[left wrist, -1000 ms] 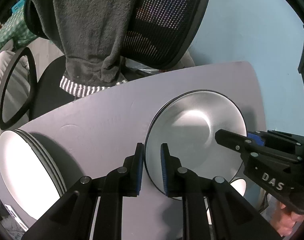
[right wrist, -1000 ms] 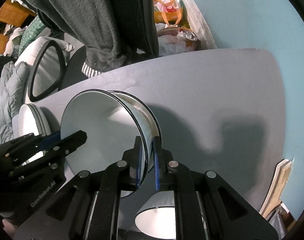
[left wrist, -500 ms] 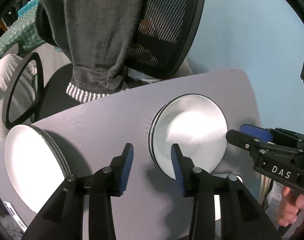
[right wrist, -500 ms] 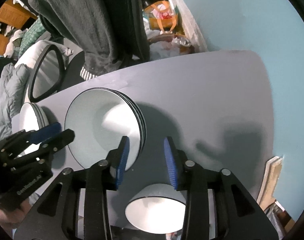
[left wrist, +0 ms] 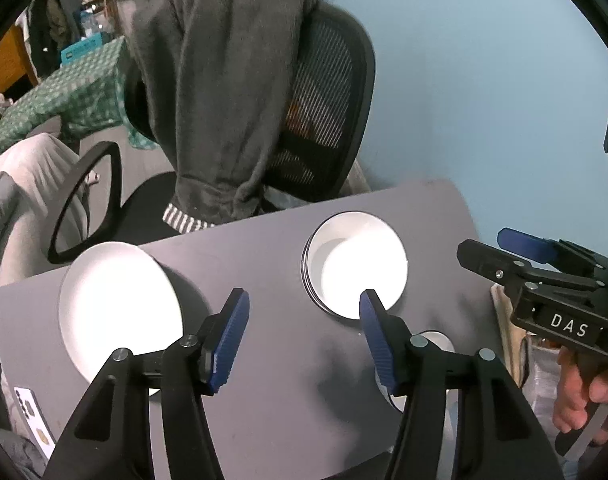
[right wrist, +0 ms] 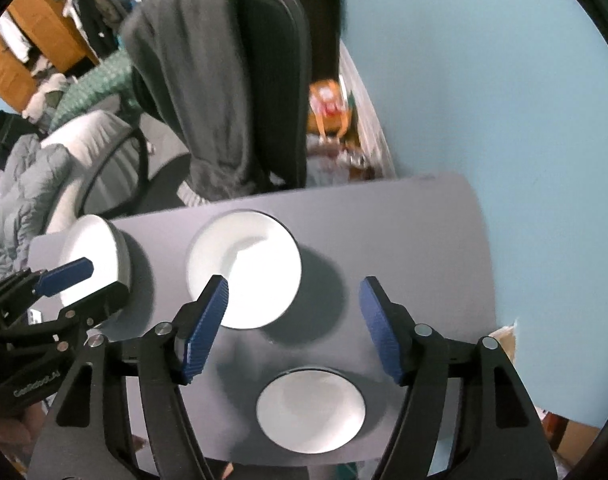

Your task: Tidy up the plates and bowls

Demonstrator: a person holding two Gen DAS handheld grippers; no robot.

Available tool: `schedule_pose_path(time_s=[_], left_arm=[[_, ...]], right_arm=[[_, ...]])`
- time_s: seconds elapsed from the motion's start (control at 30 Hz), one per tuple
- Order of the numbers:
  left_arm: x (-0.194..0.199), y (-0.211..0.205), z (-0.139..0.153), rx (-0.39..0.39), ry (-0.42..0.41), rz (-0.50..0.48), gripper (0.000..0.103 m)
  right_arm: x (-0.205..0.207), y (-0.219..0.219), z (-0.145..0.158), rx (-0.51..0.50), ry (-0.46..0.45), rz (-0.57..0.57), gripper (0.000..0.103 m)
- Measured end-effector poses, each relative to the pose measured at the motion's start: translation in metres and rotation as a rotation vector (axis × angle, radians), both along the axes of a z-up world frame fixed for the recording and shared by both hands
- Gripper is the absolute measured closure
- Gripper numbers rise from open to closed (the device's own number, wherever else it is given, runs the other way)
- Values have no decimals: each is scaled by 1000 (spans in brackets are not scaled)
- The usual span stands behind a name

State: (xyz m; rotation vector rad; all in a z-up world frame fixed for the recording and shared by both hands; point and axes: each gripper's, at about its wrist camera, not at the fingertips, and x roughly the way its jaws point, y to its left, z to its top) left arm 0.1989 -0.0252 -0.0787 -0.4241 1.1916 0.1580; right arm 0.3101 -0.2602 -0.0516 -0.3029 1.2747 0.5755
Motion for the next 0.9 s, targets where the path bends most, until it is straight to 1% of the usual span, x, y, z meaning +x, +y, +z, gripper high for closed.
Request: schedule_pose_path(time_s=[0.1,0.23,0.4,0.5,0.63,0.7,0.9], left_arm=[[-13,0,13,0,-32,1,38],[-30,-4,30,15,-81,-16,38],[-43,-4,42,15,-114,-35,37],[-49,-5,46,14,-132,-48,37],[-53,-9,50,26,-140,-78,37],[-55,-12,51,19,-143,-95,37],[-57,-22,53,21,-140,-150,37]], right_arm=[[-11,2,14,24,-38,7,35],[-28,3,35,60,-79,3,34],[-45,0,48,94,-109,-17,33],[-54,-3,52,99,-122,-35,33],[-67,-9,59,99,-148,-52,33],[-73,-13,63,96,-166,-64,33],[-83,-29,66,92,-177,-110,33]])
